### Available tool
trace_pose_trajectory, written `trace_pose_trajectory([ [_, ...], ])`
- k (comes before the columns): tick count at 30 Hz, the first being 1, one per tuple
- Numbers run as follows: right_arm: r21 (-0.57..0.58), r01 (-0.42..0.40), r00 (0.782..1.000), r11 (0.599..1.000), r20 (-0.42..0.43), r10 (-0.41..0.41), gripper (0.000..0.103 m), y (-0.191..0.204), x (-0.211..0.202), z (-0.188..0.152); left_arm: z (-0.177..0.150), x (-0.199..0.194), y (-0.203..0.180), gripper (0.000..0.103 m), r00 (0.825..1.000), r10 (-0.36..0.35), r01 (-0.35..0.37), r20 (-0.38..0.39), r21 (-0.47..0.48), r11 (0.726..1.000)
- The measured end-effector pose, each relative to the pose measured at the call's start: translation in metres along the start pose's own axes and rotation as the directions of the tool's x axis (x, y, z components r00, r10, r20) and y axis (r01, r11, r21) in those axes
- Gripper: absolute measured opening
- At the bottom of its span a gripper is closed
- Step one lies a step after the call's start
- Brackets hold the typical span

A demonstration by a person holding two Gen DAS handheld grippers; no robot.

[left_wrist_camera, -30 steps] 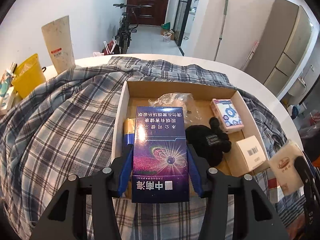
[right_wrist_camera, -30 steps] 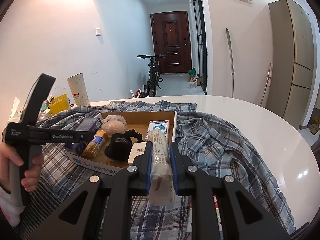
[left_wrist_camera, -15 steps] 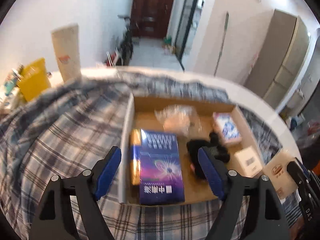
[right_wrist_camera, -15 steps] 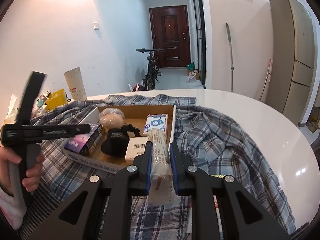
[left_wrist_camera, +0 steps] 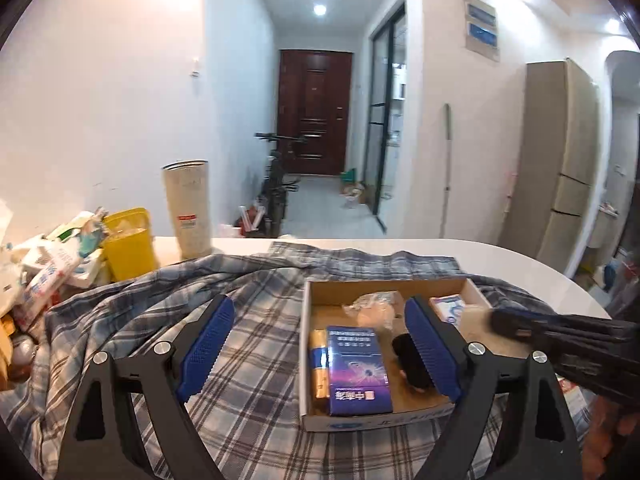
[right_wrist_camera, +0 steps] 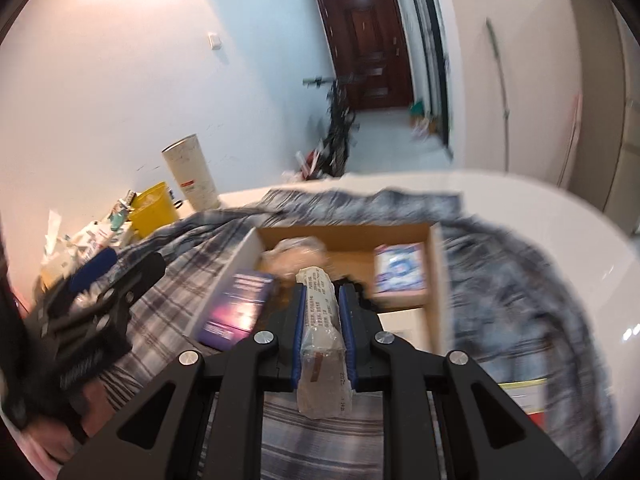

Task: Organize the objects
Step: 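Lower the white tube into the cardboard box and open the right gripper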

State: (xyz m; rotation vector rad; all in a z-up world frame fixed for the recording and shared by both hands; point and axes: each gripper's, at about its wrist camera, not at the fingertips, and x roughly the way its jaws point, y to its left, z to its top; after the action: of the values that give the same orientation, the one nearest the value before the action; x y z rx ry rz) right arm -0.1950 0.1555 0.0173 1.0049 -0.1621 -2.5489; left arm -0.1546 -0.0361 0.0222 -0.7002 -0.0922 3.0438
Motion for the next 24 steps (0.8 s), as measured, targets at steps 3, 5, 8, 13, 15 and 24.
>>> trace_pose_trajectory([
  [3, 0.069, -0.026, 0.999, 0.997, -0.033, 0.028, 0.016, 0.002, 0.021, 0.004, 0.0, 0.002, 0.009, 0.089, 0.998, 0.058, -0.058, 0.024, -0.014, 0.998],
  [5, 0.094, -0.016, 0.999, 0.995, -0.047, 0.02, 0.016, 0.005, 0.031, 0.004, -0.001, 0.007, 0.021, 0.089, 0.999, 0.039, -0.039, 0.005, -0.068, 0.997],
  [8, 0.07, 0.018, 0.999, 0.997, -0.052, -0.015, 0.016, 0.017, 0.044, 0.002, 0.002, 0.014, 0.034, 0.089, 1.0, -0.01, 0.006, -0.029, -0.129, 0.992],
  [13, 0.078, 0.054, 0.997, 0.995, -0.052, -0.05, 0.016, 0.027, 0.064, 0.0, 0.0, 0.013, 0.049, 0.089, 1.0, -0.002, -0.002, -0.025, -0.179, 0.984],
  [15, 0.08, 0.079, 0.997, 0.994, -0.034, -0.076, 0.016, 0.028, 0.068, 0.002, 0.0, 0.012, 0.049, 0.089, 1.0, 0.002, -0.006, -0.024, -0.179, 0.984],
  [24, 0.093, 0.064, 0.997, 0.994, -0.054, -0.059, 0.028, 0.028, 0.072, 0.009, -0.002, 0.009, 0.046, 0.089, 1.0, -0.002, -0.002, -0.025, -0.165, 0.986],
])
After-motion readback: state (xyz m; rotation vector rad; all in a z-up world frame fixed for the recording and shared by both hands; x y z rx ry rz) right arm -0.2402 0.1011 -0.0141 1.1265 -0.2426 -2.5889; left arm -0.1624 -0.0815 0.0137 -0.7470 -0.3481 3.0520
